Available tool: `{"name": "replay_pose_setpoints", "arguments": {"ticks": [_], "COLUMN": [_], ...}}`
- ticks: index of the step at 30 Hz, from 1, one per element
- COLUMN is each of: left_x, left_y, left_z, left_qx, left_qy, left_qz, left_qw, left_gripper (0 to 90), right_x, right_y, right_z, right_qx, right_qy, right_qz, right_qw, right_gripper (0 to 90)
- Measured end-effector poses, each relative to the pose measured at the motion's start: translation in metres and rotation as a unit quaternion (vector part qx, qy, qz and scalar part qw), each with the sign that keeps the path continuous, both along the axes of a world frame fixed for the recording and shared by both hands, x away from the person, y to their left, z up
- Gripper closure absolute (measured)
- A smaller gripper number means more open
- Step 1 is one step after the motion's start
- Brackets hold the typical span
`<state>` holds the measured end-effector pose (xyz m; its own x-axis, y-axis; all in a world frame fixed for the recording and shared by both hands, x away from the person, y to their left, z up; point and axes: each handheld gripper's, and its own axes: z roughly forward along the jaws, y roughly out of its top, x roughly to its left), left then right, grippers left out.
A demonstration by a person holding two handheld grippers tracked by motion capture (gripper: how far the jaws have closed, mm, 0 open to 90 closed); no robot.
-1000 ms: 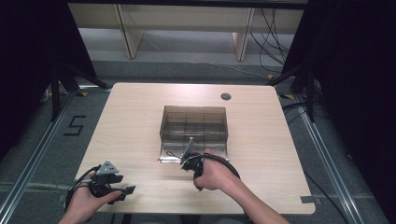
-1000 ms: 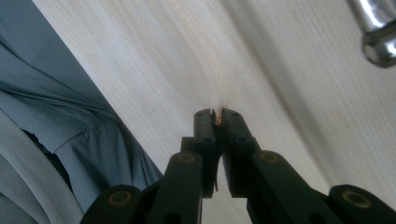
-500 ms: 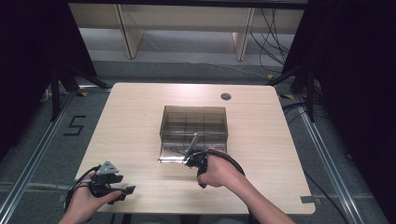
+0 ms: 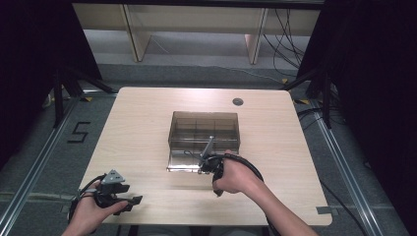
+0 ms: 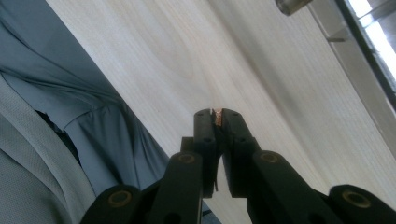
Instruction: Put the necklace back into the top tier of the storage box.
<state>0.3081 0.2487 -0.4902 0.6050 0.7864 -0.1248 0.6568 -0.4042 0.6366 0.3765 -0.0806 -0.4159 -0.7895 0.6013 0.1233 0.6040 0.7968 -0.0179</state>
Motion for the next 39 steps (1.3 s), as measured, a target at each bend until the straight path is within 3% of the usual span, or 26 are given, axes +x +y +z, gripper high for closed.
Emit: {"name": "replay_pose_setpoints", "arguments": {"ticks": [2,39], "left_x": [0.000,0.000], "left_y": [0.000,0.000], "left_z": [0.000,0.000], "left_qx": [-0.001,-0.001], "left_qy": [0.000,-0.001], "left_qz": [0.001,0.001], "left_qw": [1.0000,1.0000], "left_gripper": [32.8,32.8], "right_x": [0.000,0.017], "right_y": [-0.001,-0.023], "right_z": [0.001,0.027], "right_qx": [0.002,0.013], "right_qy": [0.011,0.003], "right_qz": [-0.003,-0.030], "right_qw": [0.9999,0.9994], "right_gripper": [85.6,85.6]}}
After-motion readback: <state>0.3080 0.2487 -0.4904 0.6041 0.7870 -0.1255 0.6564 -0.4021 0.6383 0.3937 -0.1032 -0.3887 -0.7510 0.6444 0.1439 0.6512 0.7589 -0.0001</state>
